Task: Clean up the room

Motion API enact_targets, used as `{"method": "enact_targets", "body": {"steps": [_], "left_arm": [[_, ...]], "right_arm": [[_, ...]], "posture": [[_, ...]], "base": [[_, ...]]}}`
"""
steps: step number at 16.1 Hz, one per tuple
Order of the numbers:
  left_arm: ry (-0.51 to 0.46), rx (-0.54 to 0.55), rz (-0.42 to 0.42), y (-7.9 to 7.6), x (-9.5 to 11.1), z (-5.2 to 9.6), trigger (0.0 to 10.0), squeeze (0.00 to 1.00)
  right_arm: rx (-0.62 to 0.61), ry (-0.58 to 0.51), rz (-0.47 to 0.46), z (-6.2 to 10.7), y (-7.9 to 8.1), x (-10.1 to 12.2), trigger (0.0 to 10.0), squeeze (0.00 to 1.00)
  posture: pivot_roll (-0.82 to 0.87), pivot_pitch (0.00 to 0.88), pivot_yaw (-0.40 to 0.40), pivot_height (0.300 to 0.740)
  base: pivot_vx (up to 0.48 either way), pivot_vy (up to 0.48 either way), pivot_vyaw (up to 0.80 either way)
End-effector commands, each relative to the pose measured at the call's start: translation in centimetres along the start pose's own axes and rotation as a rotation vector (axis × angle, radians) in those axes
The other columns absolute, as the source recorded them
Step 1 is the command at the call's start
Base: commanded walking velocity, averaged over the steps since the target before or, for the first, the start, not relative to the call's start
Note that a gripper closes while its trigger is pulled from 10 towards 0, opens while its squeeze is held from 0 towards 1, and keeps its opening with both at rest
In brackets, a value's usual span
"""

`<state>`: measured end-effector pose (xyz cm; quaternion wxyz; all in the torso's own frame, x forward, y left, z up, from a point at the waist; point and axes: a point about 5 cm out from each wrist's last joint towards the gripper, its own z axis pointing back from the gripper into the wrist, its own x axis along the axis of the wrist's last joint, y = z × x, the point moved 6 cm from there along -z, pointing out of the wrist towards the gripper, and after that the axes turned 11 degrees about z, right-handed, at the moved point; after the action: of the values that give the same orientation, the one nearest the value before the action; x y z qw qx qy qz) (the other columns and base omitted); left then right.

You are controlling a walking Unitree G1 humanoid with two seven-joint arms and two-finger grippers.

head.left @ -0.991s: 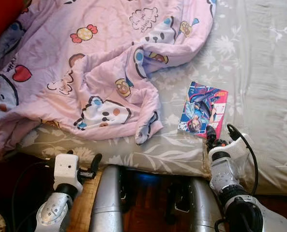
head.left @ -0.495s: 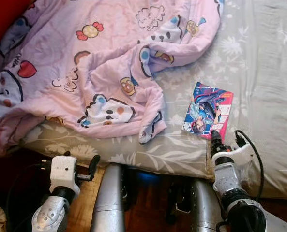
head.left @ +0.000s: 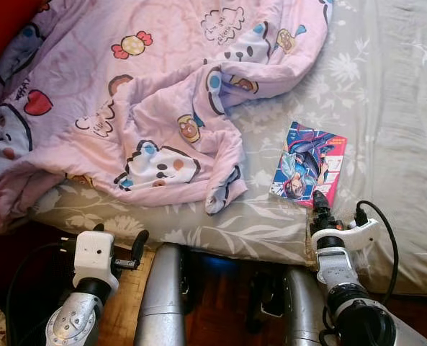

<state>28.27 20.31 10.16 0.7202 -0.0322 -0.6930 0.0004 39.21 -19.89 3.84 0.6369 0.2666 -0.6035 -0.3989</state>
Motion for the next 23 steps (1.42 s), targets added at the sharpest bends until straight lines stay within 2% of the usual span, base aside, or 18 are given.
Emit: {"method": "enact_targets", "body": {"steps": [1, 2, 8, 14, 19, 23], "left_arm": [[0.060, 0.025, -0.007, 0.5, -1.5, 0.9, 10.0, 0.00], [0.065, 0.029, -0.006, 0.5, -1.6, 1.0, 10.0, 0.00], [0.072, 0.032, -0.002, 0.4, -1.9, 1.1, 10.0, 0.00], [0.087, 0.042, -0.009, 0.5, -2.3, 1.7, 10.0, 0.00], [0.099, 0.055, -0.008, 0.6, -2.8, 1.7, 10.0, 0.00], [0.098, 0.057, 0.011, 0.2, -3.3, 0.9, 10.0, 0.00]], "right_arm": [[-0.046, 0.064, -0.017, 0.9, -1.1, -2.1, 3.8, 0.00], [-0.060, 0.051, -0.015, 0.8, -1.4, -1.7, 0.0, 0.00], [-0.064, 0.023, 0.002, 0.9, -1.9, -0.7, 0.0, 0.00], [-0.084, 0.024, 0.052, 1.0, -2.3, -0.7, 0.0, 0.00], [-0.060, 0.020, 0.085, 0.7, -1.7, -0.4, 0.0, 0.00], [-0.011, -0.003, 0.168, 0.3, -1.0, 0.8, 0.0, 0.00]], "posture": [[0.41, 0.606, 0.050, 0.608], [0.40, 0.606, 0.048, 0.608], [0.40, 0.611, 0.045, 0.608], [0.40, 0.617, 0.045, 0.608], [0.38, 0.614, 0.038, 0.608], [0.34, 0.582, 0.021, 0.608]], "base": [[0.000, 0.000, 0.00], [0.000, 0.000, 0.00], [0.000, 0.000, 0.00], [0.000, 0.000, 0.00], [0.000, 0.000, 0.00], [0.000, 0.000, 0.00]]}}
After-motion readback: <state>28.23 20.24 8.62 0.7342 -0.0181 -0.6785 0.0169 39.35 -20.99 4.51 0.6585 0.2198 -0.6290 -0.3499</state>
